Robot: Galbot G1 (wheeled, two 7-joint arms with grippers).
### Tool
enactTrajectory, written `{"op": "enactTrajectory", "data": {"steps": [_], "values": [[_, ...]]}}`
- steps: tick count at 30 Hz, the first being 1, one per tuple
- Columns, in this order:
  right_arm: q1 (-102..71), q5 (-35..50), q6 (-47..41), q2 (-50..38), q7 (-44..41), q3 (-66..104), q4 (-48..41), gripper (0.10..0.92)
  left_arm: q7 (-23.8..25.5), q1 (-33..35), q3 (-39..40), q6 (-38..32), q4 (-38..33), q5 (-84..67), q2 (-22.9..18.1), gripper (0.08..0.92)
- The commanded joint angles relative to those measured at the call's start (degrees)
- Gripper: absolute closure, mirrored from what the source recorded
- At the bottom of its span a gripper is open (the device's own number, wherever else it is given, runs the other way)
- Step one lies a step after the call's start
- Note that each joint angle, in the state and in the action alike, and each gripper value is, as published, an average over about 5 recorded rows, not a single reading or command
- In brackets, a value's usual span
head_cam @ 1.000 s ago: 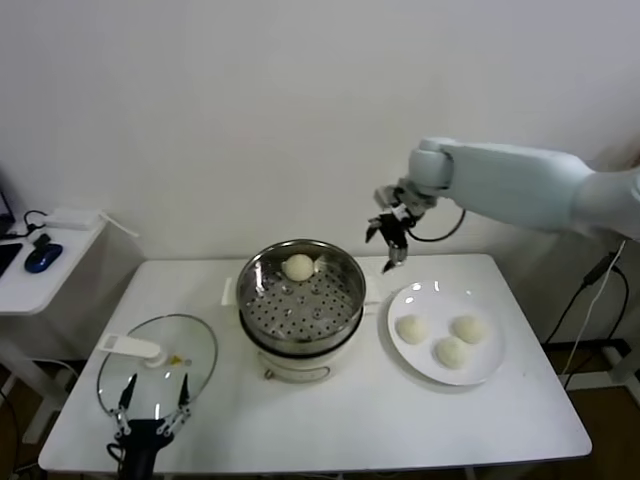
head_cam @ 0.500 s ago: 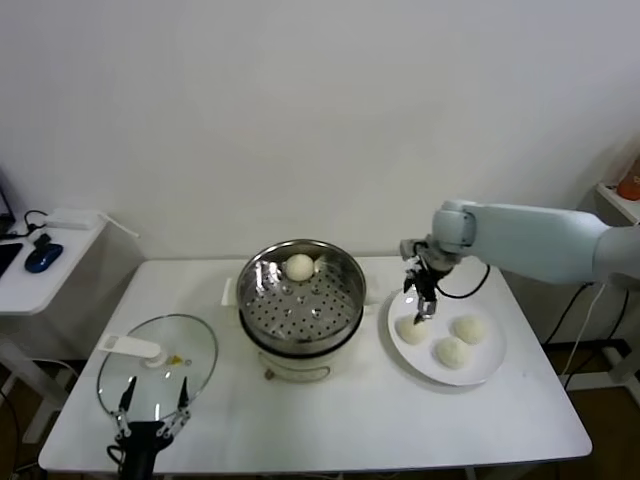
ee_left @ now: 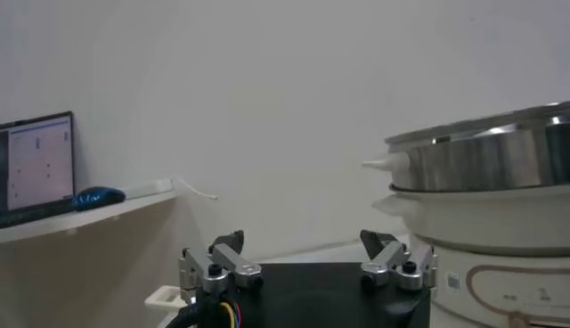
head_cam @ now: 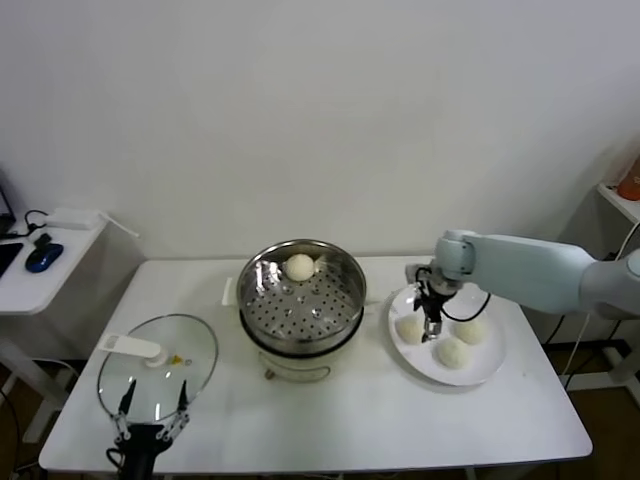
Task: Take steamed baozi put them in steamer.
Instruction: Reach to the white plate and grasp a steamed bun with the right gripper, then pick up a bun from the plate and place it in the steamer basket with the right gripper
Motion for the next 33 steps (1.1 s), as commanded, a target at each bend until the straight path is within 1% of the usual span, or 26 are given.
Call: {"op": "enactTrajectory", "data": {"steps": [1,8,11,16,21,23,26,30,33], "values": [[-3.33,-1.52,-0.64,0.35,1.08,2.72,-2.90,0.203,-0.04,0.03,-0.04,-0.05,0.18,-0.05,0.12,0.177],[-3.75,-2.64,-0.39,1.06,1.36,3.57,-3.80,0.215,-0.07,-0.05,-0.08,-0.27,0.36,0.01,0.11,0.177],[-3.63,-2.84,-0.40,1.22,1.46,3.73,-3.94,0.258,-0.08,-0.07,-0.11,-0.31,0.38,0.02,0.10,0.177],[-3.60,-2.96,-0.32,1.05,1.31,3.93,-3.68,0.361,-0.08,-0.14,-0.10,-0.38,0.36,0.04,0.04,0.177],[-2.72,-2.66,-0.32,0.11,0.84,4.53,-2.30,0.380,-0.13,-0.04,-0.10,-0.53,0.52,0.15,0.02,0.177],[-0.66,-2.09,-0.29,-0.63,0.49,3.57,-0.77,0.380,-0.16,0.02,-0.14,-0.56,0.55,0.16,0.01,0.177],[5.97,0.74,-0.27,-2.22,-0.14,-0.99,4.13,0.381,-0.20,0.09,-0.20,-0.54,0.52,0.24,0.02,0.177],[20.10,7.60,-0.49,-4.14,-1.23,-9.74,13.59,0.379,-0.20,0.20,-0.29,-0.49,0.43,0.34,0.15,0.177],[29.30,12.89,-0.42,-4.65,-2.85,-14.09,18.26,0.379,-0.20,0.23,-0.32,-0.38,0.46,0.38,0.27,0.177]]}}
